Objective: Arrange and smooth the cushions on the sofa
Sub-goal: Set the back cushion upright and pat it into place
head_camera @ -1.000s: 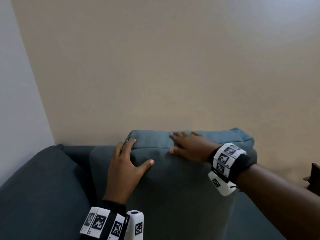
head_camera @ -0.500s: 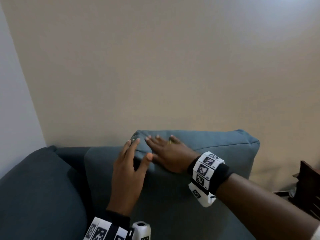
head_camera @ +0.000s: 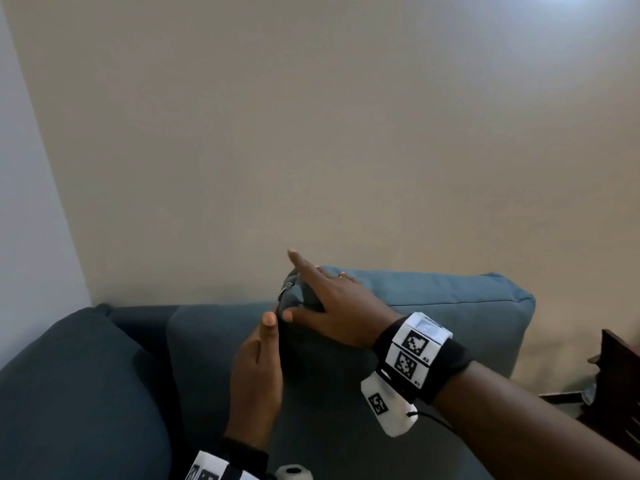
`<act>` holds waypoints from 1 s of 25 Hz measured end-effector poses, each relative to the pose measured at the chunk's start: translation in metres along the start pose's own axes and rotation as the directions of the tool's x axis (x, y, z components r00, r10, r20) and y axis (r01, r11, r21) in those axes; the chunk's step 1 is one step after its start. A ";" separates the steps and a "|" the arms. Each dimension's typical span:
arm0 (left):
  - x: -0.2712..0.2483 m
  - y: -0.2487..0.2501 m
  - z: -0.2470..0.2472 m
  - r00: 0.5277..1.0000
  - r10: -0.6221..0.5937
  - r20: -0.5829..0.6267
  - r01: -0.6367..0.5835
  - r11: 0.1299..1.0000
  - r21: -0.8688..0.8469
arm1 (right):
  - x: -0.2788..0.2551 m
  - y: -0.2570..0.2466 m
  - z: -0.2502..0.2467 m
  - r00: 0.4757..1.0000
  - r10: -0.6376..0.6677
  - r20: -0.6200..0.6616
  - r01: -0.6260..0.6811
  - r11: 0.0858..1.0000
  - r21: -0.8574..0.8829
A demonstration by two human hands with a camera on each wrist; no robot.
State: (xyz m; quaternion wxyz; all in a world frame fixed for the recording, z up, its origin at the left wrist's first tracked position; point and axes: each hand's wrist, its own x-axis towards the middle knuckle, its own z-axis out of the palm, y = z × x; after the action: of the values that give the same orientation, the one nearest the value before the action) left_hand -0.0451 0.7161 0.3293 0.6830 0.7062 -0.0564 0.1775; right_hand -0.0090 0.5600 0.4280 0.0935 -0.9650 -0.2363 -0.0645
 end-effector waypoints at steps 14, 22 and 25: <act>-0.043 -0.117 -0.002 0.935 -0.252 0.249 0.179 0.943 0.282 | -0.015 0.022 -0.069 0.831 0.011 -0.556 -0.148 0.968 -0.202; -0.029 -0.055 0.025 0.924 0.083 0.372 -0.338 0.631 0.698 | -0.159 0.190 -0.069 0.547 0.400 -0.735 -0.248 0.916 0.314; -0.064 -0.127 0.050 0.857 -0.144 0.496 -0.396 0.433 0.810 | -0.252 0.269 0.063 0.572 0.730 -0.374 -0.511 0.674 0.533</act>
State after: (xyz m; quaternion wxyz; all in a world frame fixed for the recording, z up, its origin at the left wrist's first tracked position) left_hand -0.0547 0.6639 0.1887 0.1506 0.9706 -0.1822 0.0454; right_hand -0.0997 0.2270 0.2833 0.3534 -0.8847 0.1558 -0.2610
